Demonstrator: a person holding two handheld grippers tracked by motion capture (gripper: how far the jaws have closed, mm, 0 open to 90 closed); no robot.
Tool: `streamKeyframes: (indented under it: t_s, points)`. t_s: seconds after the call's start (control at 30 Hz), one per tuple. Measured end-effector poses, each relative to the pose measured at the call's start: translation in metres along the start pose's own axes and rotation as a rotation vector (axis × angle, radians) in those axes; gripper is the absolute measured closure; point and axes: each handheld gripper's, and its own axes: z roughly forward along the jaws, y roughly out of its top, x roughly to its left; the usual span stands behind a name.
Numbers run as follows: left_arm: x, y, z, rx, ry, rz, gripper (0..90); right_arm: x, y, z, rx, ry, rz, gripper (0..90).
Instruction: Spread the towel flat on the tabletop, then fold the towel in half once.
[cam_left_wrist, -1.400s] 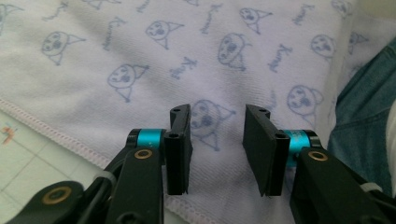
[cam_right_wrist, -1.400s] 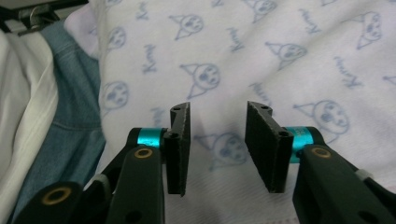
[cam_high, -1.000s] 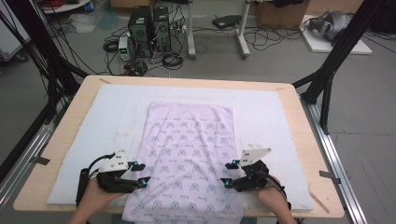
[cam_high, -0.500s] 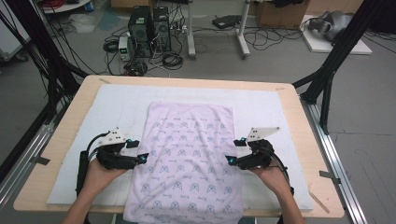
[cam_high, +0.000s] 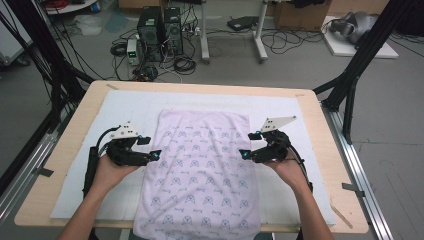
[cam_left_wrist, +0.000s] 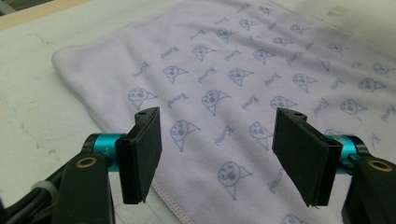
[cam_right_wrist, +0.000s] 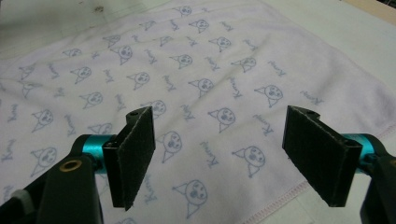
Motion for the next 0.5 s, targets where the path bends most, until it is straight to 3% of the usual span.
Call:
streamKeyframes:
  t_s: [0.33,0.5]
  points:
    - [0.004,0.001,0.001,-0.002,0.007,-0.01,33.9,0.001,0.0,0.0,0.011,0.002,-0.011,24.9]
    - [0.012,0.017,-0.005,-0.004,0.027,-0.007,33.9,-0.004,0.004,-0.001,0.018,-0.003,-0.01,25.2]
